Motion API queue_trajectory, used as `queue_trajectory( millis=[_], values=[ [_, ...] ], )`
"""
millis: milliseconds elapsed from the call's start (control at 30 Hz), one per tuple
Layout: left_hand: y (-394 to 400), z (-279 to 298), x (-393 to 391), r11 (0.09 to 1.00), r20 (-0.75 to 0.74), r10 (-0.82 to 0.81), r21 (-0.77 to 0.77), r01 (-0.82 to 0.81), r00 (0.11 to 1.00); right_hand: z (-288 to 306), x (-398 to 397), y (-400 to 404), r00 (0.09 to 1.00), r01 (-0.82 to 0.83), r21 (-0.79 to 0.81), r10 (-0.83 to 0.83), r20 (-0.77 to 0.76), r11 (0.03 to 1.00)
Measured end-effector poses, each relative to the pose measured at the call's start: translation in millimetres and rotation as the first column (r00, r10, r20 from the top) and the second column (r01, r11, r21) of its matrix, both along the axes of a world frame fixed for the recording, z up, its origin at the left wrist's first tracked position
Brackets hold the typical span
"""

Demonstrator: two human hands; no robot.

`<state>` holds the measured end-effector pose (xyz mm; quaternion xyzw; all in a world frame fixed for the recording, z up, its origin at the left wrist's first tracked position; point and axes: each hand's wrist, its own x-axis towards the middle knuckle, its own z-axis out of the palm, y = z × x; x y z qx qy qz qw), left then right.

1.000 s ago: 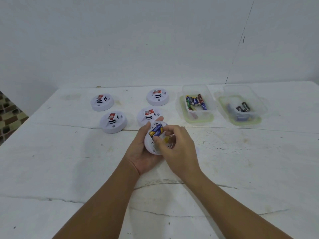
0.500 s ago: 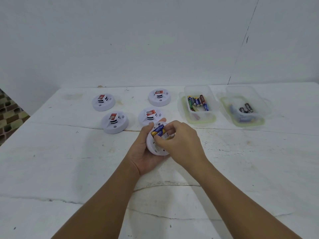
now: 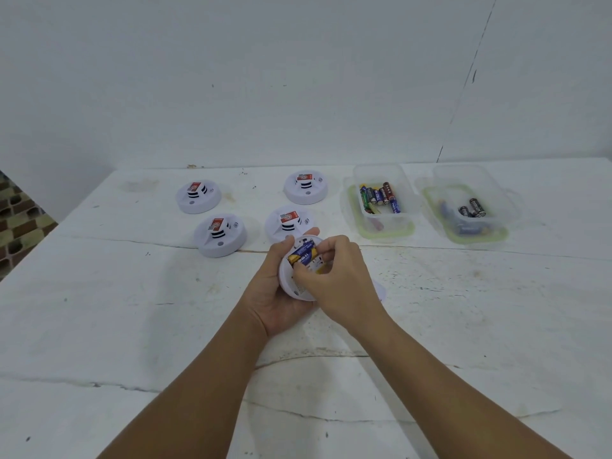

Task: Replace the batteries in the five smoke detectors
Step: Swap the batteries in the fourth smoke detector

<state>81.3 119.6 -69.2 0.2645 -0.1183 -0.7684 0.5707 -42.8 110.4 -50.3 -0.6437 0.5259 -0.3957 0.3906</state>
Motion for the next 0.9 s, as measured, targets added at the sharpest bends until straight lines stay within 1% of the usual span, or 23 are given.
queue_trajectory(
  millis=[300,400,467,533,700,767,800,867,900],
  values=[
    [1.4,2.2,-1.6,1.0,0.018,0.013,0.012,-0.013,1.0,-3.4,-2.0,1.1,0.999,-0.014,-0.027,0.015,0.043,1.0],
    [2.9,2.8,-1.7,1.0,0.003,0.019,0.016,-0.019,1.0,-2.5,-2.5,0.9,0.993,-0.073,-0.013,0.074,0.097,0.997],
    [1.7,2.9,-1.2,1.0,0.007,0.024,0.019,-0.024,1.0,1.3,-1.9,-1.1,0.992,-0.1,-0.015,0.101,0.077,0.995],
    [0.4,2.6,-1.0,1.0,0.02,0.019,0.021,-0.019,1.0,4.6,-0.6,-3.3,0.994,-0.081,-0.012,0.082,0.074,0.997],
    [-0.9,-3.4,0.4,1.0,0.021,-0.001,0.019,0.001,1.0,0.3,1.8,-1.5,0.989,-0.024,-0.033,0.029,0.148,0.999],
    [-2.3,-6.1,2.2,1.0,0.034,-0.012,0.017,0.011,0.999,3.4,3.2,0.4,0.979,-0.015,-0.018,0.019,0.205,1.0],
    [-2.5,-5.9,2.5,1.0,0.043,-0.014,0.016,0.014,0.999,6.3,3.5,0.6,0.964,0.0,0.002,-0.001,0.267,1.0],
    [-2.4,-4.6,1.5,1.0,0.054,-0.015,0.013,0.015,0.998,12.2,1.4,-1.4,0.919,0.06,0.045,-0.073,0.388,0.997],
    [-1.9,-4.3,0.7,1.0,0.049,-0.019,0.007,0.019,0.999,14.8,-1.3,-3.4,0.903,0.086,0.059,-0.103,0.418,0.995]
  ],
)
